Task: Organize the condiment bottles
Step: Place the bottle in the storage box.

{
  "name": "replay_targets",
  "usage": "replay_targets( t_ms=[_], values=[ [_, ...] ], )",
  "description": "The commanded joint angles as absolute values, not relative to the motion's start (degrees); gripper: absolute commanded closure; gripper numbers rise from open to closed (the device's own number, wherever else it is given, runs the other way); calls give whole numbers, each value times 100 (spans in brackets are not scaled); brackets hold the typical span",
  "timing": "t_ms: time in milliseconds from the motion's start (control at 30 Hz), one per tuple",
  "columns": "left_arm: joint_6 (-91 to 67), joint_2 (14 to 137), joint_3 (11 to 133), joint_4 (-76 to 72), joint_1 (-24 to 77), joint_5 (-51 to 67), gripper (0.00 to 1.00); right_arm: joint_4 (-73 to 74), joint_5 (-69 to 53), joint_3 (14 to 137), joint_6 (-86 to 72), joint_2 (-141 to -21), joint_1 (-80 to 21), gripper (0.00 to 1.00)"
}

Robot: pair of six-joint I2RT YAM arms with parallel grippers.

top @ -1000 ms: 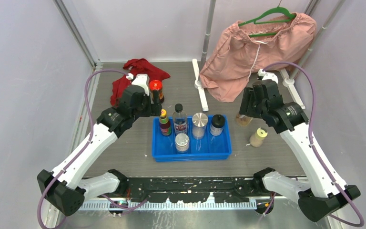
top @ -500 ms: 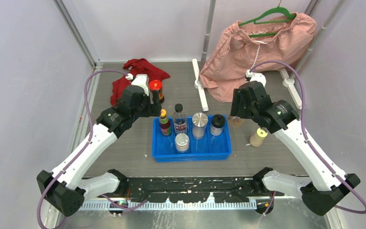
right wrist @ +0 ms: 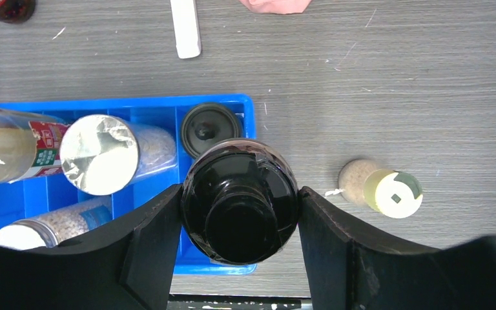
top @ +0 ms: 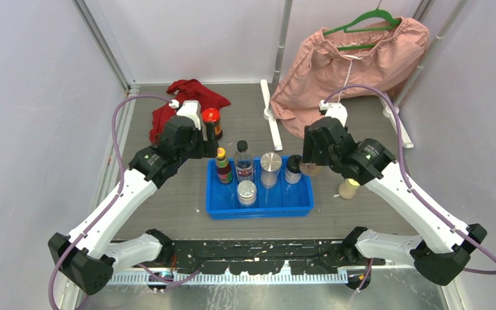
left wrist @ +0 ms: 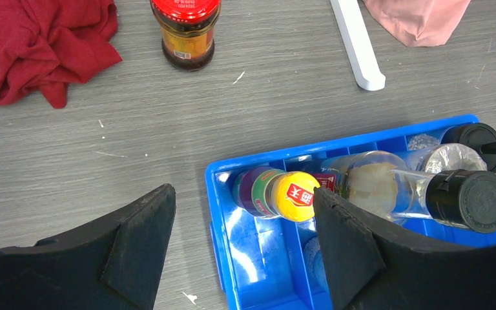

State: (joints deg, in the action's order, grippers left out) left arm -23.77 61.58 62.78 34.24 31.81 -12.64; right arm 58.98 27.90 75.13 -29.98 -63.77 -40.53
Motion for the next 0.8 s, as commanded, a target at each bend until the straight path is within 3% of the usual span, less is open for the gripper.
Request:
replay_targets(
  t_ms=[0, 767],
  values=[
    [-2398, 5999, 6434, 3423, 3216, -1336, 22, 5789, 3225, 7767, -3256, -6356, -4360, 58],
    [-2382, 5858, 6373, 3513, 3259, -1415, 22, 5940, 4205, 7693, -4089, -6865, -6076, 58]
  ],
)
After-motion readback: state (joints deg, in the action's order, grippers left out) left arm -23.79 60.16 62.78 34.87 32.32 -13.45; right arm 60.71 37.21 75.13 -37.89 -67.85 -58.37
